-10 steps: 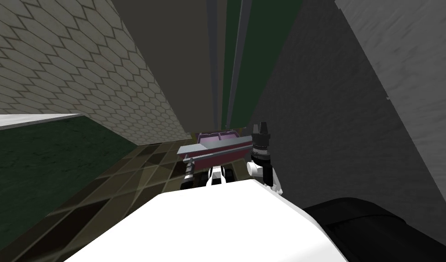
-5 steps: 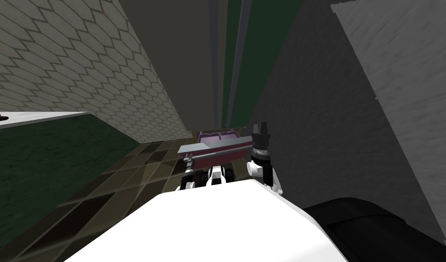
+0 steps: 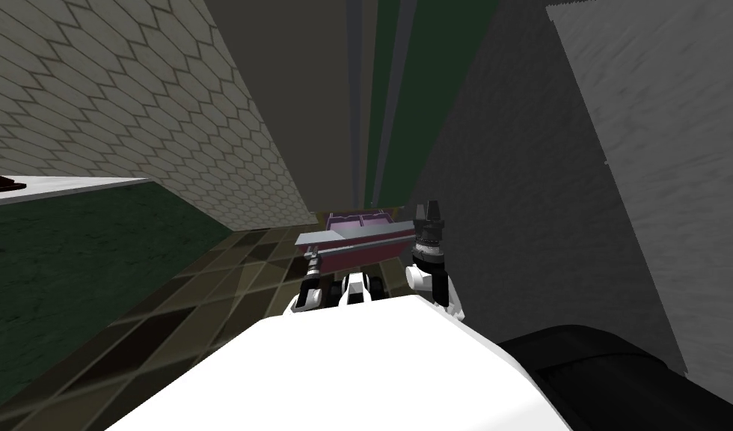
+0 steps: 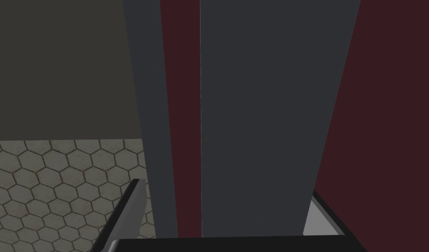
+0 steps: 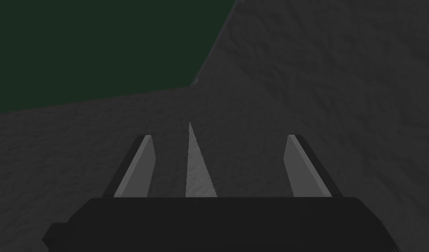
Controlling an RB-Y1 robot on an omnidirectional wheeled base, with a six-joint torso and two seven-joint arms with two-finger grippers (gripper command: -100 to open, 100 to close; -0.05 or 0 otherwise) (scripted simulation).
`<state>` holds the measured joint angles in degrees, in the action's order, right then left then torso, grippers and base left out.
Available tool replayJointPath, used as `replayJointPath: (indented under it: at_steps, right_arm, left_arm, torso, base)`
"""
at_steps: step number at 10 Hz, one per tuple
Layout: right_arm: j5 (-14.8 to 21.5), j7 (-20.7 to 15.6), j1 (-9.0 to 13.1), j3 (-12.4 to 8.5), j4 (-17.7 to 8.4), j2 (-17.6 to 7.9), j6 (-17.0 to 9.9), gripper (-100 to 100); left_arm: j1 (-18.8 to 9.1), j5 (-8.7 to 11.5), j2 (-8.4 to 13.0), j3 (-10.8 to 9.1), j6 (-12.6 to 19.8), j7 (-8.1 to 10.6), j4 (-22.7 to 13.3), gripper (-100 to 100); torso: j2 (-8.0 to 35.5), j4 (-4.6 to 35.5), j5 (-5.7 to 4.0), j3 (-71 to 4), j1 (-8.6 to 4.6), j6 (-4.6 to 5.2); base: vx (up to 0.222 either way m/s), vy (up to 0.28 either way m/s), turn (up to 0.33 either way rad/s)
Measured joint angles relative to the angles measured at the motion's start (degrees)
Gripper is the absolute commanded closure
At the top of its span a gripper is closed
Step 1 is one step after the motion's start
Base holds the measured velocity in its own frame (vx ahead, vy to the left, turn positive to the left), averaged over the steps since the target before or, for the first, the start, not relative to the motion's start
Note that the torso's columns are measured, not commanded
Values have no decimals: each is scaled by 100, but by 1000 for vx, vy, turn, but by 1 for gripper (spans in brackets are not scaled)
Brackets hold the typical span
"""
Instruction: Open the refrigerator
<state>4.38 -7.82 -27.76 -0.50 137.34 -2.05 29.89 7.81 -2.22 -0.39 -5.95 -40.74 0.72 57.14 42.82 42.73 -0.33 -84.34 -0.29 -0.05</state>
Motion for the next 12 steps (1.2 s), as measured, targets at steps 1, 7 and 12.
replayJointPath:
  at_steps: [1,7,12]
  right_arm:
    - [0,0,0,0,0,0,0,0]
    - [0,0,0,0,0,0,0,0]
    - [0,0,-1,0,0,0,0,0]
  left_arm:
    - [-59,8,29,-1,118,17,20,-100]
    - [-100,7,38,9,611,35,320,0]
    - [-32,7,26,13,686,40,237,0]
  torso:
    - [-3,5,-7,-1,-2,-5]
    - [24,15,-9,16,-14,-3]
    - [-46,-34,25,-20,22,5]
  base:
    - [-25,-12,-1]
    - [-18,-4,9]
    - [0,0,0]
